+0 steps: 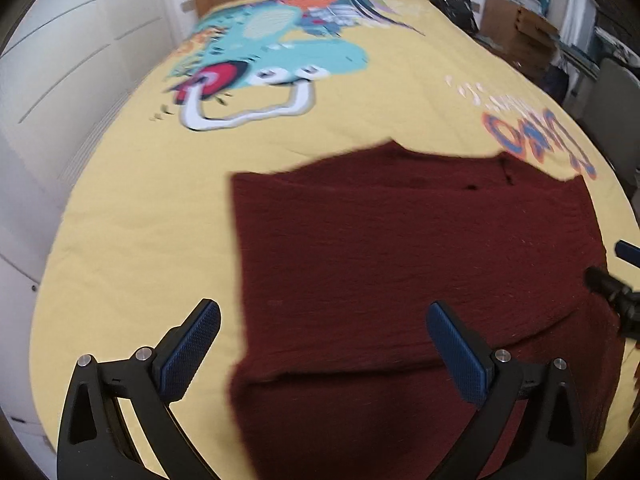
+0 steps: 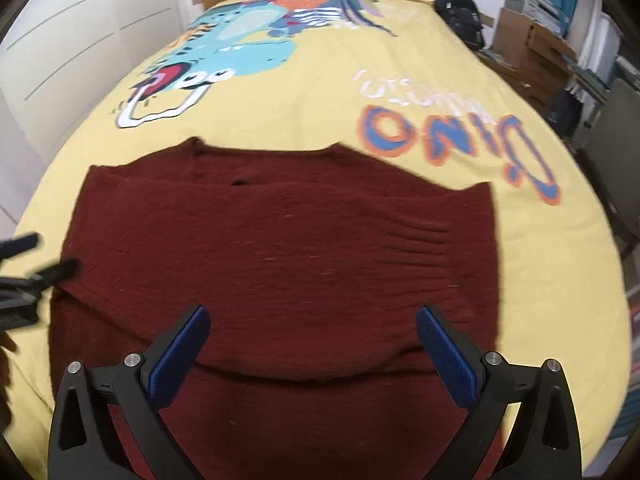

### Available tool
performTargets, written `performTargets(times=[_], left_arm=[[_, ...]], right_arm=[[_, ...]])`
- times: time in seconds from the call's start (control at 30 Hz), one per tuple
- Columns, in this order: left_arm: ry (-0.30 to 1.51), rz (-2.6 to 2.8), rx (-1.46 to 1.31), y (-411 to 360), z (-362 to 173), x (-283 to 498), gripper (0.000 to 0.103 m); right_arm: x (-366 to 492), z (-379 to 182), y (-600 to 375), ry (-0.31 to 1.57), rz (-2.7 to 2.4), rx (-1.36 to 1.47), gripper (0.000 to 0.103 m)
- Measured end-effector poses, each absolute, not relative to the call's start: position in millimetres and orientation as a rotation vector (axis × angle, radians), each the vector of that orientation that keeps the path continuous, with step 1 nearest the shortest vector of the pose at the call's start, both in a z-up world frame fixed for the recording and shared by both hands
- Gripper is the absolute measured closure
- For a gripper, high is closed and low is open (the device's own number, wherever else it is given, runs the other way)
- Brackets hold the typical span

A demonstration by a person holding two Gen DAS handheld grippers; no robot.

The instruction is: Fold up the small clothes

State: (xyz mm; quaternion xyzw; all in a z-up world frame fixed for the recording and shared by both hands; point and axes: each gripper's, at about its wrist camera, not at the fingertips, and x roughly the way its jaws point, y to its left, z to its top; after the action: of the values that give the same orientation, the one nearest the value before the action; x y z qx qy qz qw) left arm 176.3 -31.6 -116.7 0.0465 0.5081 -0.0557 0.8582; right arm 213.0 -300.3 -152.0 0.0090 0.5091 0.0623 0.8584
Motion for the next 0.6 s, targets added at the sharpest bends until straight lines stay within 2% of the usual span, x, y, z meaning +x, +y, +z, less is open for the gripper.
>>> performTargets(times=[0.27, 0.6], left_arm=[[1.154, -0.102, 0.173, -55, -183, 184, 0.001], [1.148, -0.107, 0.084, -20, -192, 182, 0.001]], right_arm=[[216, -210, -300, 1.135, 0.079, -0.086, 0.000], [197, -218, -367, 1.110, 0.035, 0.037, 0.001]])
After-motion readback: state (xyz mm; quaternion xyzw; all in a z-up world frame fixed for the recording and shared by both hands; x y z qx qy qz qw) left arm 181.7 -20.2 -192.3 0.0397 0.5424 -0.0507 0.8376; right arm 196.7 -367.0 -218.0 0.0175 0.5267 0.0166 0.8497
